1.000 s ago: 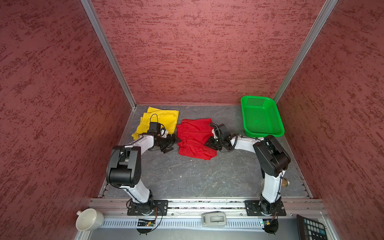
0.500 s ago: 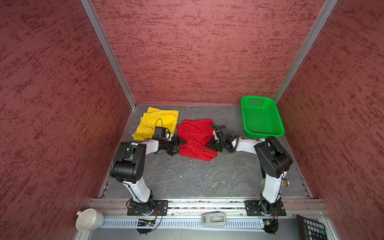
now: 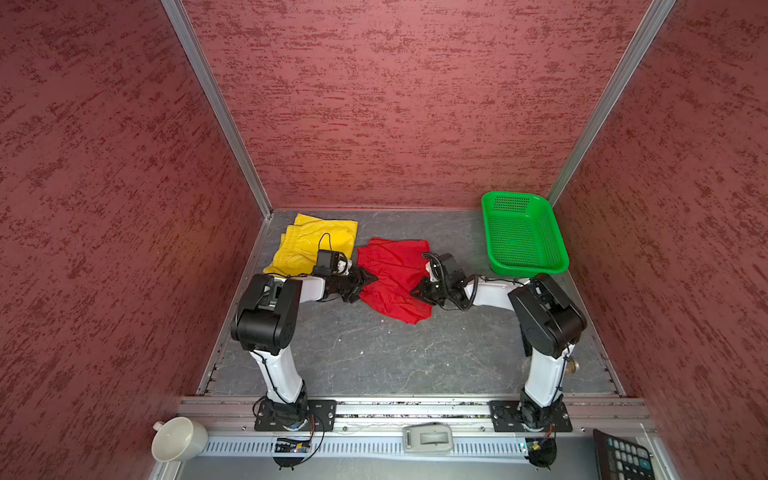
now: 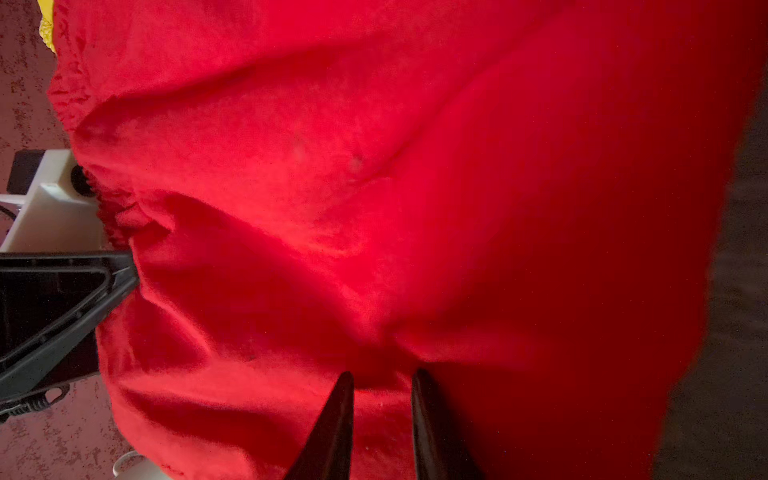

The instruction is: Fold and stack the shorts

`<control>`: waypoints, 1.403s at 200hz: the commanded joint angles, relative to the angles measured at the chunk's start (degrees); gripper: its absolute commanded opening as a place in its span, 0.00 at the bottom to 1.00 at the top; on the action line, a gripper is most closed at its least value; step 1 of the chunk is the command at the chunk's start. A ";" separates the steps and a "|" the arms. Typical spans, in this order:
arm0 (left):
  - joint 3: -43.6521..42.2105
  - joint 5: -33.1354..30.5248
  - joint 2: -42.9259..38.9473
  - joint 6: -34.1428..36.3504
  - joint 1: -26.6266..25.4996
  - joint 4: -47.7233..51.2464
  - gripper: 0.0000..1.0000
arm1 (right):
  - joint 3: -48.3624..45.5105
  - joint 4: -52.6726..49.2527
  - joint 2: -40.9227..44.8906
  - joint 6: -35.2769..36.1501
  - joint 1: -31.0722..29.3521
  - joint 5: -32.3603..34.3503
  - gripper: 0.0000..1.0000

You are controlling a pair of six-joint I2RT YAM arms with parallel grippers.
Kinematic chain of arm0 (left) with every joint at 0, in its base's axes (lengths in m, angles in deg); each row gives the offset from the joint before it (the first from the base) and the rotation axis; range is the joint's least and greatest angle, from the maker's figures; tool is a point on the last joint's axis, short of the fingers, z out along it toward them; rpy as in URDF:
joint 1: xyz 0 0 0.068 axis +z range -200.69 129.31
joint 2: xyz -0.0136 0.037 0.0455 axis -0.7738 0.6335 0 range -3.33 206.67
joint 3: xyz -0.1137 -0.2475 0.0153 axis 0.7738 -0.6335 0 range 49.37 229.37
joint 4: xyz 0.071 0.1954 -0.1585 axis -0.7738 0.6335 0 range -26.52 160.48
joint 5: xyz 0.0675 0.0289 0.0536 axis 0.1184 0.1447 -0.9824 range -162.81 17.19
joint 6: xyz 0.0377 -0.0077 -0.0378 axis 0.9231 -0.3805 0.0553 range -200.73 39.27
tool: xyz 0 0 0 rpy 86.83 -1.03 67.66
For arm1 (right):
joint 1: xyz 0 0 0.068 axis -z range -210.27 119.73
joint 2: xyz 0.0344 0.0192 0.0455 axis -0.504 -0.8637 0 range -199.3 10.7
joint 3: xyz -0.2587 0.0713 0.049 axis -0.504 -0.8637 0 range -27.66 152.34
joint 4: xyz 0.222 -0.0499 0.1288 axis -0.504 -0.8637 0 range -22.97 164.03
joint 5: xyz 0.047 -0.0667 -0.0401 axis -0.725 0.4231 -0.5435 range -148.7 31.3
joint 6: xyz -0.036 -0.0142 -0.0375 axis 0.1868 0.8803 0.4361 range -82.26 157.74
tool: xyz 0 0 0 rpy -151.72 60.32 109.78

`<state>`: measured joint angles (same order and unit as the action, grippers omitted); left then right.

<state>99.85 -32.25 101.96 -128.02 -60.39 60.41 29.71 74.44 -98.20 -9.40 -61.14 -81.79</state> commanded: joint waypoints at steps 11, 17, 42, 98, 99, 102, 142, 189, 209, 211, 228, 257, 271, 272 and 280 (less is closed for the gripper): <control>2.44 -4.46 2.28 0.49 -1.33 -0.06 0.42 | -2.85 -6.79 -2.41 -1.23 -0.98 0.57 0.26; 3.04 -5.12 2.14 1.17 -1.54 0.64 0.36 | -2.78 -6.69 -2.37 -1.30 -1.02 0.64 0.26; 6.91 -7.62 1.95 4.97 -1.99 5.60 0.13 | -2.48 -6.35 -2.14 -1.38 -1.03 0.68 0.26; 22.17 -15.89 2.72 21.45 -3.11 25.65 0.00 | -1.04 -8.53 2.71 -0.46 -0.70 2.97 0.38; 22.32 -16.01 2.81 21.80 -3.13 26.09 0.00 | -0.99 -8.55 2.85 -0.48 -0.69 3.01 0.38; 23.36 -16.52 2.93 22.83 -3.20 27.31 0.00 | -0.92 -8.63 3.32 -0.49 -0.62 3.17 0.39; 36.15 -24.94 4.89 36.37 -4.45 39.89 0.00 | -0.84 -9.89 8.00 0.15 0.76 4.77 0.43; 46.85 -35.25 7.15 47.75 -4.56 45.38 0.00 | -2.09 -10.65 8.80 1.26 1.60 4.97 0.43; 50.19 -37.63 7.97 50.22 -3.83 46.31 0.00 | -2.92 -9.77 8.72 0.86 1.69 4.60 0.44; 50.38 -37.72 7.99 50.37 -3.77 46.31 0.00 | -3.02 -9.69 8.78 0.87 1.69 4.56 0.43; 51.92 -38.64 8.00 51.77 -2.82 46.14 0.00 | -3.51 -9.44 8.90 0.62 1.69 4.65 0.43; 53.91 -39.91 7.57 53.13 -0.68 46.25 0.00 | -3.65 -9.35 8.86 0.55 1.69 4.68 0.44; 54.79 -40.43 7.25 53.18 0.42 46.35 0.00 | -3.66 -9.37 8.77 0.55 1.69 4.60 0.43; 54.85 -40.45 7.23 53.18 0.53 46.38 0.00 | -3.66 -9.37 8.78 0.55 1.69 4.62 0.43; 55.27 -40.42 7.00 53.09 1.34 46.66 0.00 | -3.66 -9.36 8.69 0.55 1.69 4.58 0.44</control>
<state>152.64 -70.59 109.94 -76.89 -61.15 107.03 26.28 65.00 -90.22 -8.50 -59.78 -78.01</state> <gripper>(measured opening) 0.101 0.435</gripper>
